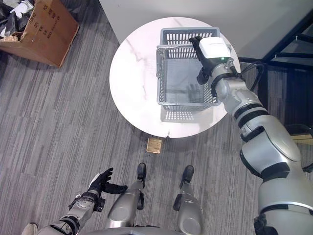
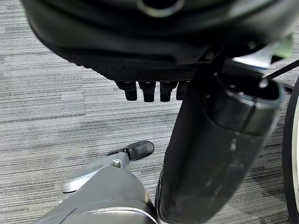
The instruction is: Get the vegetables into the basket
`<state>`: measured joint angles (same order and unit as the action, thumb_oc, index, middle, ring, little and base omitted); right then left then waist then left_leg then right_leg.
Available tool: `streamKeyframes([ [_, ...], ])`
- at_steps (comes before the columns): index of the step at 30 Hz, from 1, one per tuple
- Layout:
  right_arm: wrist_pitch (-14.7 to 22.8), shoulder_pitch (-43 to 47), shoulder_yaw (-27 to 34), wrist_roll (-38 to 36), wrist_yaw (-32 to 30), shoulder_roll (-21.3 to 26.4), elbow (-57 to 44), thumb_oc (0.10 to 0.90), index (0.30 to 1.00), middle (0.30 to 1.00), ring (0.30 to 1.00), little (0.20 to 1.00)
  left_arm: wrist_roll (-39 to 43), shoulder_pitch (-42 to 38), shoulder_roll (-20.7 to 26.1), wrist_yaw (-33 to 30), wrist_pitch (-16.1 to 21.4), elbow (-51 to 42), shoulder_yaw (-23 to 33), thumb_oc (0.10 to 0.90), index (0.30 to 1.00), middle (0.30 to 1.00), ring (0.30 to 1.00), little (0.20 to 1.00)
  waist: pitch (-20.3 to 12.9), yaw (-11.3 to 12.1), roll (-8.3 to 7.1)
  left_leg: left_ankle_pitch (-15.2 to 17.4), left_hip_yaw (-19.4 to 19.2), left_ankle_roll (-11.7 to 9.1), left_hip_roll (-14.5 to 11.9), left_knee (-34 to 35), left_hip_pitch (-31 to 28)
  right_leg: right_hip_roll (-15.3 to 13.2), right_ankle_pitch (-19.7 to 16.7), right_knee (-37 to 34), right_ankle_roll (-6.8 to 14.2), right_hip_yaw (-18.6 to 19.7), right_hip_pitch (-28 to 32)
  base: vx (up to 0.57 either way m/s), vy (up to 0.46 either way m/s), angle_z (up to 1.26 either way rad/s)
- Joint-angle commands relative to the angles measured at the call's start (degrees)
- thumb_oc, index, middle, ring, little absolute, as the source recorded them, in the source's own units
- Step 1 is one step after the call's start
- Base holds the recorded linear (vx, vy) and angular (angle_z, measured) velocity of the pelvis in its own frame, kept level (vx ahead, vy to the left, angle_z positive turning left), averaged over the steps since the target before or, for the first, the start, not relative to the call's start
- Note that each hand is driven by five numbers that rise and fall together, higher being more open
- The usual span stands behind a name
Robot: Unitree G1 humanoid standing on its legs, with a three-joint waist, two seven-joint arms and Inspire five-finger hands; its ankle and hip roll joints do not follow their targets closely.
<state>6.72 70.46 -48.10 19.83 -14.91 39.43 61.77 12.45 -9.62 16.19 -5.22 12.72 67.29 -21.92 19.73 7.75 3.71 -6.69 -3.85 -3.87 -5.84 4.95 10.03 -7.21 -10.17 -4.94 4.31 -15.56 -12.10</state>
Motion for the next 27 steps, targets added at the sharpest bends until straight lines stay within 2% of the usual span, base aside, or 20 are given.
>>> streamKeyframes([
  [1, 0.6, 8.2, -3.4, -2.5, -0.3, -0.5, 5.5, 0.400, 0.300, 0.300, 0.300, 0.300, -0.4, 1.1, 2.9, -1.5, -0.1, 2.5, -5.3, 0.900, 1.000, 1.000, 1.000, 1.000, -1.8, 1.2, -2.14, -1.4, -2.0, -3.3, 0.3, 0.1, 0.5, -3.5, 2.0, 2.7, 4.6, 4.6, 1.2, 0.01, -0.003, 0.03],
  [5, 0.5, 3.8, -1.5, -2.9, 0.6, 0.7, 9.9, 0.400, 0.300, 0.300, 0.300, 0.300, -0.8, 1.2, 2.5, -1.2, -0.1, 1.7, -5.7, 0.900, 1.000, 1.000, 1.000, 1.000, -1.8, 1.7, -1.61, -1.4, -1.7, -3.2, 0.8, 0.1, 0.4, -3.7, 2.0, 2.5, 4.7, 4.1, 1.7, 0.01, 0.007, 0.06],
  [17, 0.9, -4.9, 2.3, -3.0, 2.4, 2.7, 10.5, 0.400, 0.300, 0.300, 0.300, 0.300, -3.9, 1.3, 1.6, -0.4, -0.6, 2.1, -5.9, 0.900, 1.000, 1.000, 1.000, 1.000, -1.4, 0.9, -1.64, -0.8, -1.9, -2.9, 1.0, 0.1, -0.4, -4.0, 1.9, 2.4, 4.9, 4.7, 2.1, 0.00, 0.004, 0.04],
  [19, 1.3, -6.4, 2.4, -3.7, 2.8, 3.2, 7.5, 0.400, 0.300, 0.300, 0.300, 0.300, -3.9, 1.4, 1.6, -0.2, -0.8, 2.1, -5.4, 0.900, 1.000, 1.000, 1.000, 1.000, -1.5, 0.6, -1.86, -0.5, -2.0, -2.8, 1.0, 0.1, -1.0, -4.0, 2.0, 2.5, 4.9, 4.9, 2.4, 0.00, 0.021, -0.01],
  [20, 1.7, -7.7, 2.1, -3.7, 3.1, 4.8, 1.7, 0.400, 0.300, 0.300, 0.300, 0.300, -4.1, 1.7, 1.6, 0.1, -0.9, 2.1, -4.9, 0.900, 1.000, 1.000, 1.000, 1.000, -1.8, -0.1, -2.13, -0.2, -2.3, -2.7, 1.0, 0.1, -1.6, -4.0, 2.1, 2.7, 4.9, 5.1, 2.7, 0.01, 0.025, -0.03],
  [21, 1.7, -7.8, 2.2, -3.7, 3.1, 4.8, 1.7, 0.400, 0.300, 0.300, 0.300, 0.300, -4.1, 1.7, 1.6, 0.1, -0.9, 2.1, -4.9, 0.900, 1.000, 1.000, 1.000, 1.000, -1.8, -0.1, -2.13, -0.2, -2.3, -2.7, 1.0, 0.1, -1.6, -4.0, 2.1, 2.7, 4.9, 5.1, 2.7, 0.01, 0.050, -0.03],
  [22, 2.1, -9.3, 2.5, -3.8, 3.5, 7.2, -6.7, 0.400, 0.300, 0.300, 0.300, 0.300, -4.5, 2.1, 1.6, 0.4, -1.2, 2.1, -4.0, 0.900, 1.000, 1.000, 1.000, 1.000, -2.0, -1.1, -2.63, 0.2, -2.5, -2.6, 1.0, 0.1, -2.3, -4.1, 2.1, 2.9, 5.0, 5.5, 2.8, 0.00, 0.036, -0.03],
  [25, 2.7, -12.2, 4.1, -4.0, 3.9, 10.2, -16.3, 0.400, 0.300, 0.300, 0.300, 0.300, -4.8, 2.6, 1.5, 0.9, -1.6, 2.5, -2.8, 0.900, 1.000, 1.000, 1.000, 1.000, -2.3, -2.3, -3.20, 0.6, -3.2, -2.5, 0.9, 0.1, -3.2, -4.1, 2.2, 3.3, 5.1, 6.0, 3.1, 0.01, 0.031, -0.08],
  [26, 2.9, -14.3, 5.5, -4.1, 4.3, 12.0, -21.8, 0.400, 0.300, 0.300, 0.300, 0.300, -5.1, 2.9, 1.5, 1.0, -1.7, 2.5, -1.8, 0.900, 1.000, 1.000, 1.000, 1.000, -2.5, -3.0, -3.47, 0.9, -3.5, -2.4, 0.9, 0.1, -3.8, -4.2, 2.3, 3.3, 5.1, 6.3, 3.2, 0.03, 0.065, -0.22],
  [27, 3.9, -20.0, 9.8, -5.1, 5.1, 15.2, -31.3, 0.400, 0.300, 0.300, 0.300, 0.300, -5.6, 3.3, 1.4, 1.4, -2.2, 2.9, -0.1, 0.900, 1.000, 1.000, 1.000, 1.000, -3.2, -4.3, -3.91, 1.6, -4.3, -2.3, 0.9, 0.1, -5.2, -4.2, 2.4, 3.7, 5.2, 6.8, 3.8, 0.03, 0.051, -0.23],
])
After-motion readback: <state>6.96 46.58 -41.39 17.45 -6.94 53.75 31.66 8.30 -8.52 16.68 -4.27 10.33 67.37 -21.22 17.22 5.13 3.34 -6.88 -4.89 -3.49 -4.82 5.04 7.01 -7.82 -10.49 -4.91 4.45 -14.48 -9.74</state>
